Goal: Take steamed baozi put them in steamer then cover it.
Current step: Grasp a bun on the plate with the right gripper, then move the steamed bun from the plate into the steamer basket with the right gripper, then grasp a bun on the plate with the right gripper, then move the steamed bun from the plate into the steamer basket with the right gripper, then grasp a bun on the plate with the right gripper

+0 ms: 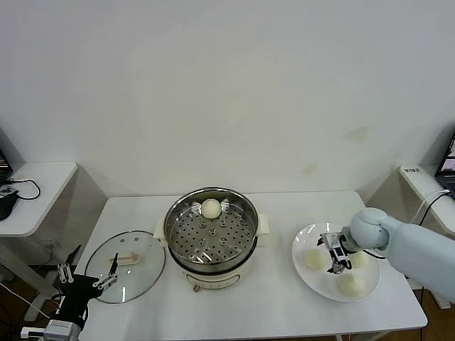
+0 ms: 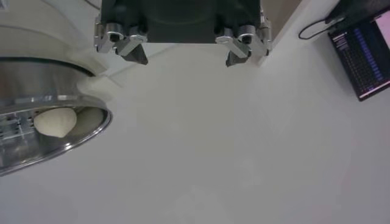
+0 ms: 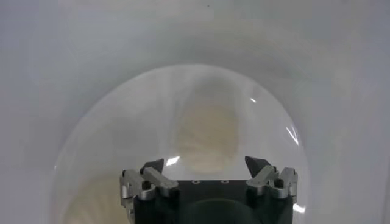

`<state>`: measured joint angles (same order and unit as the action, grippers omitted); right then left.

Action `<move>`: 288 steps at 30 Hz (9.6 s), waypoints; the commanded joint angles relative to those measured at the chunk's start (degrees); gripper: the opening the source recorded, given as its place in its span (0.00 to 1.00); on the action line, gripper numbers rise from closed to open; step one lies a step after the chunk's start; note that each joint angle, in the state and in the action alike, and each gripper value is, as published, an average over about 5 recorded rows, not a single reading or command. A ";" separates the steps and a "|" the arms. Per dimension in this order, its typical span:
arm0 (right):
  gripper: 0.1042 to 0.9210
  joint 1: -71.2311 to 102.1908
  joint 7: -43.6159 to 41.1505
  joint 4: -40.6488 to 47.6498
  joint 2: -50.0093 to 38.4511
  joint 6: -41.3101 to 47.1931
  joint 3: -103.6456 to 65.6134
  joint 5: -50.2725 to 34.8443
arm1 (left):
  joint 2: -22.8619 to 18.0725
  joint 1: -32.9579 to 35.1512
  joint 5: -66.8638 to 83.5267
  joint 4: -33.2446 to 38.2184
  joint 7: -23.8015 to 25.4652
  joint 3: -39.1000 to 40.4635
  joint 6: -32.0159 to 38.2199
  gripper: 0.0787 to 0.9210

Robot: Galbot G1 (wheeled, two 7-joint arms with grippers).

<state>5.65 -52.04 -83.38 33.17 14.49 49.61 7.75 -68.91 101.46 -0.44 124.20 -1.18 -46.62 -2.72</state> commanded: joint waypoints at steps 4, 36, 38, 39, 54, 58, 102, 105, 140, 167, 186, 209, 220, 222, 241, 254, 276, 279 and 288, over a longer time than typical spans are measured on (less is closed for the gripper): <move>0.81 1.81 0.12 2.83 3.66 0.51 -1.43 0.94 | -0.02 0.07 -0.05 -0.11 0.00 -0.09 0.08 0.88; 0.65 -49.35 -2.49 -9.80 6.94 8.11 21.41 -26.19 | 0.76 -0.52 0.15 1.53 -0.04 0.88 0.14 0.88; 0.65 -51.12 -1.29 -9.73 10.89 9.67 22.40 -29.17 | 0.79 -0.68 0.21 1.36 -0.05 0.89 0.14 0.88; 0.65 -51.42 -0.68 -9.68 12.64 10.41 22.57 -30.57 | 0.79 -0.76 0.23 1.25 -0.06 0.88 0.14 0.88; 0.66 -35.88 9.70 4.53 41.15 20.63 20.06 -38.58 | 0.49 -0.53 0.88 1.47 -0.05 -1.57 0.14 0.88; 0.66 -32.66 10.31 8.29 45.28 21.67 20.60 -37.86 | -0.04 -0.56 1.09 1.95 -0.04 -1.99 0.14 0.88; 0.88 -37.58 -1.06 4.13 37.93 20.49 20.98 -29.68 | -0.91 -0.04 1.31 2.65 -0.02 -2.00 0.33 0.88; 0.88 -41.70 -4.51 -0.71 31.19 17.75 21.34 -29.20 | -0.70 -0.11 1.30 2.77 0.02 -1.82 0.28 0.88; 0.88 10.01 -11.98 -21.16 -26.00 -2.17 -14.69 2.53 | -1.27 0.68 -2.77 3.67 0.15 3.73 -0.07 0.88; 0.88 13.50 -9.03 -10.54 -13.12 -0.22 -14.97 4.10 | -2.03 0.69 -3.26 2.33 0.16 3.40 -0.06 0.88; 0.64 13.76 -10.41 -9.45 -11.75 0.74 -14.86 4.09 | -2.20 1.03 -3.32 2.42 0.18 3.22 0.00 0.88; 0.54 -9.98 -14.03 -11.46 -13.33 1.73 -9.09 -6.65 | -1.39 0.54 -3.17 3.05 0.14 3.05 0.00 0.88; 0.55 -37.40 -13.97 -8.86 -3.20 2.92 4.65 -16.18 | -0.73 0.15 -2.98 3.27 0.16 3.01 -0.07 0.88; 0.55 -41.76 -13.70 -8.40 0.11 3.13 7.69 -17.62 | -0.68 0.04 -2.89 3.15 0.16 2.90 -0.07 0.88; 0.55 -39.71 -5.80 -4.29 31.71 0.69 16.91 -20.70 | -2.06 0.15 -2.91 3.34 0.15 1.26 -0.24 0.88; 0.55 -34.38 -4.07 -6.35 36.37 -10.69 23.82 -13.48 | -3.65 0.59 -2.85 4.71 0.15 0.06 -0.24 0.88; 0.69 -34.73 -5.62 -6.63 33.40 -19.32 23.81 -6.12 | -3.76 0.24 -2.65 4.35 0.12 0.30 -0.07 0.88; 0.79 -36.04 -5.63 -6.24 31.42 -19.11 22.19 -6.45 | -3.59 0.10 -2.61 4.41 0.15 0.38 -0.08 0.88; 0.88 -39.79 -5.77 -8.33 18.48 -2.15 14.90 -17.34 | -2.37 0.09 -2.48 4.21 0.19 0.46 -0.10 0.88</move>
<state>-31.28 -57.40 -89.87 62.41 -0.48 69.85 -2.18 -71.71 101.55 -2.92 128.50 -1.02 -46.24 -2.83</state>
